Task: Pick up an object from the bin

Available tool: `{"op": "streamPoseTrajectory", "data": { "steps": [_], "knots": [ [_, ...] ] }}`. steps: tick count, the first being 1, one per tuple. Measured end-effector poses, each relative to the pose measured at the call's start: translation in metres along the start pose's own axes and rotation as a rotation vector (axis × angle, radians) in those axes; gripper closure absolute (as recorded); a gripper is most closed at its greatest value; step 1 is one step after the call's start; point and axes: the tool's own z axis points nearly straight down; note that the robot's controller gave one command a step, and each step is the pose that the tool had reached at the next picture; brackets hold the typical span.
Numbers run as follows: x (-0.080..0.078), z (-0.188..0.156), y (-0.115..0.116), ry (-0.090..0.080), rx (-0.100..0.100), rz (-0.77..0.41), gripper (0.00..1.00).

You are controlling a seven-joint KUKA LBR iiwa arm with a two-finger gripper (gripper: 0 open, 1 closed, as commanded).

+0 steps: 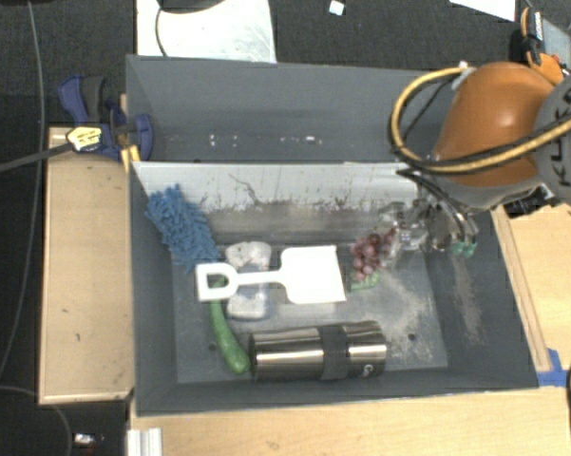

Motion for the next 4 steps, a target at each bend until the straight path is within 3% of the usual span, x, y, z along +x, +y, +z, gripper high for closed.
{"op": "streamPoseTrajectory", "data": {
  "steps": [1, 2, 3, 4],
  "knots": [
    [0.011, 0.025, 0.009, 0.002, -0.001, -0.006, 1.00],
    [0.015, 0.113, -0.011, -0.003, 0.001, -0.125, 1.00],
    [-0.003, 0.005, 0.016, -0.005, -0.001, -0.058, 1.00],
    [0.005, 0.093, 0.008, -0.001, -0.001, -0.102, 1.00]
  ]
}}
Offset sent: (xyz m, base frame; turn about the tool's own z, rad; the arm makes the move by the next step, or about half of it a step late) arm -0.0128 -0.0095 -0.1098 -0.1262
